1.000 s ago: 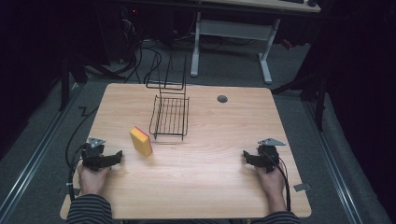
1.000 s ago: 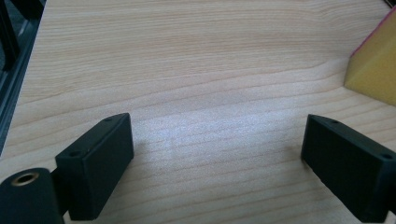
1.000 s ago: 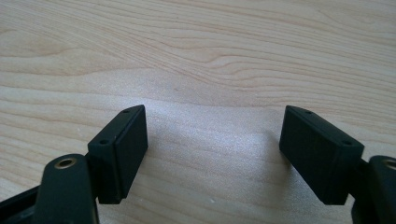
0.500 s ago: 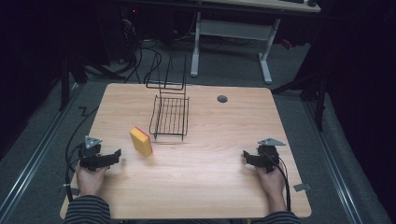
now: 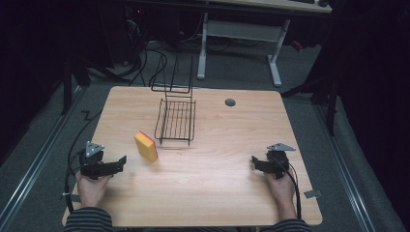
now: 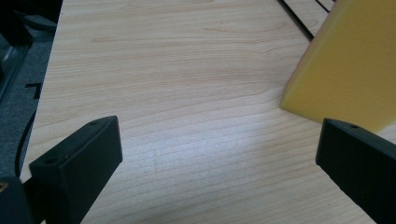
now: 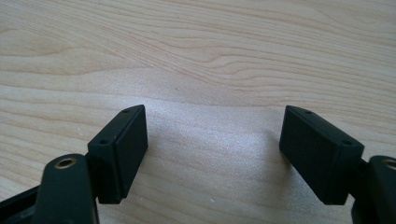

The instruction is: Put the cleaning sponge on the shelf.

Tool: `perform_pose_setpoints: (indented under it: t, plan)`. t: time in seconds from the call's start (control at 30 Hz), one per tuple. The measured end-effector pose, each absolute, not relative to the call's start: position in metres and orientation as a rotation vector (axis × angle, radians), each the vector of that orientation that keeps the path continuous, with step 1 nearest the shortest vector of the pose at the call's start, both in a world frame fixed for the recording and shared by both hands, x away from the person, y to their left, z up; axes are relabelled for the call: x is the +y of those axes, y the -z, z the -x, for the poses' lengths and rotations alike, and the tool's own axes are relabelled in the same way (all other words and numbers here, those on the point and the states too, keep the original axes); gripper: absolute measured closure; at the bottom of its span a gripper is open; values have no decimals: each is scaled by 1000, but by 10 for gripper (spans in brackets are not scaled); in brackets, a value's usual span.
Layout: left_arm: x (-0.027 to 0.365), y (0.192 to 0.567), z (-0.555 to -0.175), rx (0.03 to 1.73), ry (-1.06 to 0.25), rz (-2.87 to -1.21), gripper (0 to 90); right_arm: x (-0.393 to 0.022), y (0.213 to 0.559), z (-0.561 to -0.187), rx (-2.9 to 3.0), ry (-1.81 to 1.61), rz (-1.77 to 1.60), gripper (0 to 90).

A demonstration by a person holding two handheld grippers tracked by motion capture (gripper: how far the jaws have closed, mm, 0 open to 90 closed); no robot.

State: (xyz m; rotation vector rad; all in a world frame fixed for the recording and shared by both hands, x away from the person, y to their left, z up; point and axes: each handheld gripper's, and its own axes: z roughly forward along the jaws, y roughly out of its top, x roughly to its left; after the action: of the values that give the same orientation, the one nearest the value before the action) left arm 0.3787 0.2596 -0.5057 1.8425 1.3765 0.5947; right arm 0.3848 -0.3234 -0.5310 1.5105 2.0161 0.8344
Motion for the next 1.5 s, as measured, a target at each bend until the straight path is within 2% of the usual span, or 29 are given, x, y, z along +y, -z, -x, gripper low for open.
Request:
perform_pose_setpoints:
  t: [0.9, 1.5]
  plan:
    - [219, 485, -358, 1197, -514, -1913, 1, -323, 531, -385, 2017, -835, -1513, 237]
    - [194, 476, -372, 1135, -489, -1940, 1, -323, 531, -385, 2017, -834, -1512, 237]
